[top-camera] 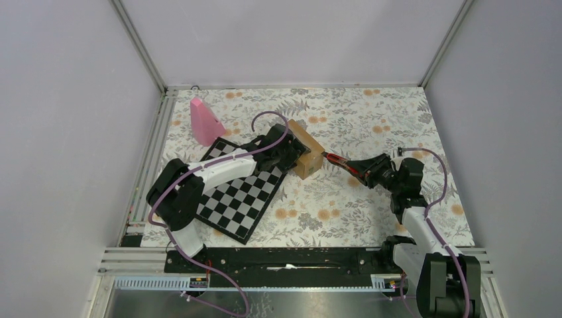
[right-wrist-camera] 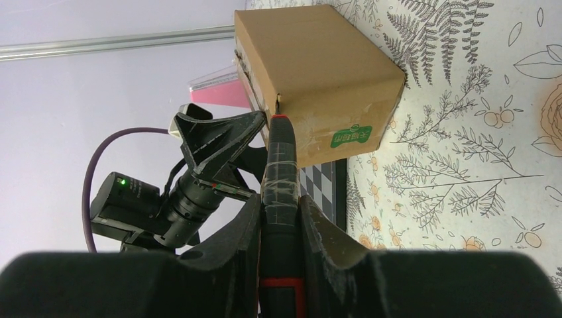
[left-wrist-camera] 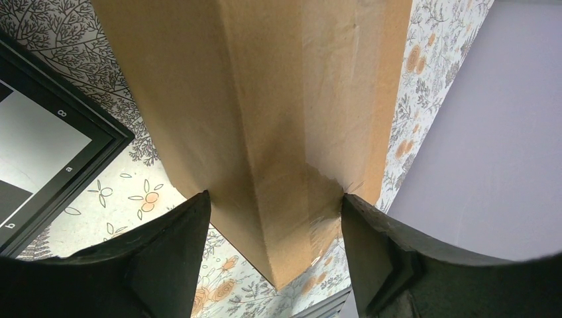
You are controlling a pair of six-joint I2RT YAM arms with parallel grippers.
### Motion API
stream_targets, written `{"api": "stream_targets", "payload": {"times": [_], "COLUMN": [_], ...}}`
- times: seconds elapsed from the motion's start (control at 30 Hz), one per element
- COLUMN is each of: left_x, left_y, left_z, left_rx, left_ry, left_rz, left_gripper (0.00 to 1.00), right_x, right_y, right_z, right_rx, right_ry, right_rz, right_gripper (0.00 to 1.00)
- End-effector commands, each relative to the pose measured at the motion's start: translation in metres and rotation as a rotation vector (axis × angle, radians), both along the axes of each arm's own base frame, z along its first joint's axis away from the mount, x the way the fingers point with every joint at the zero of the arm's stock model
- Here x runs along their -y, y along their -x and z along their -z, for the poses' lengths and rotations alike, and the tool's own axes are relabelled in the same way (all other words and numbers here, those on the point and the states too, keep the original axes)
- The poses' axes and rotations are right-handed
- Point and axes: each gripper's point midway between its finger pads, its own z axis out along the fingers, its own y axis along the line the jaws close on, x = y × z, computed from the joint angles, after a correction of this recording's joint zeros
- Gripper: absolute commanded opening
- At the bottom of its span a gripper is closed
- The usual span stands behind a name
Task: Unpack the express box
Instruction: Adjust the express box at the center of the board.
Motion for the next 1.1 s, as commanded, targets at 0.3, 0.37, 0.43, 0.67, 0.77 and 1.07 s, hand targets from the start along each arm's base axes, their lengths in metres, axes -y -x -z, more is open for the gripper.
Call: {"api": "stream_targets", "payload": {"times": [0.3,0.37,0.43,0.67,0.77,1.07], "left_x": [0.016,0.021,0.024,0.036,0.040,0.009], "left_y": [0.002,0.004,0.004,0.004,0.005,0.013], "left_z": [-0.007,-0.011,-0.015,-0.015,-0.015,0.001], "left_rx": [-0.008,-0.002,0.005,0.000,-0.002,-0.040], "left_ry": [0.035,0.043,0.054,0.071,0.074,0.004], "left_rz": [-0.018,-0.008,0.000,0.020,0.027,-0.044], "left_gripper": [0.72,0.74,0.76,0.80,0.82,0.82], "right_x": [-0.023,-0.025,-0.024,-0.031,-0.035,-0.007], "right_y": [0.007,0.007,0.005,0.009,0.012,0.004], "right_z": [0.003,0.005,0.006,0.008,0.008,0.003], "right_rx": [-0.001,-0.004,-0.004,-0.004,-0.005,-0.013], "right_ry": [0.039,0.044,0.050,0.049,0.049,0.147], "right_rz": [-0.098,-0.100,-0.100,-0.130,-0.142,-0.037], "right_gripper": [0.00,0.00,0.00,0.00,0.00,0.00]}}
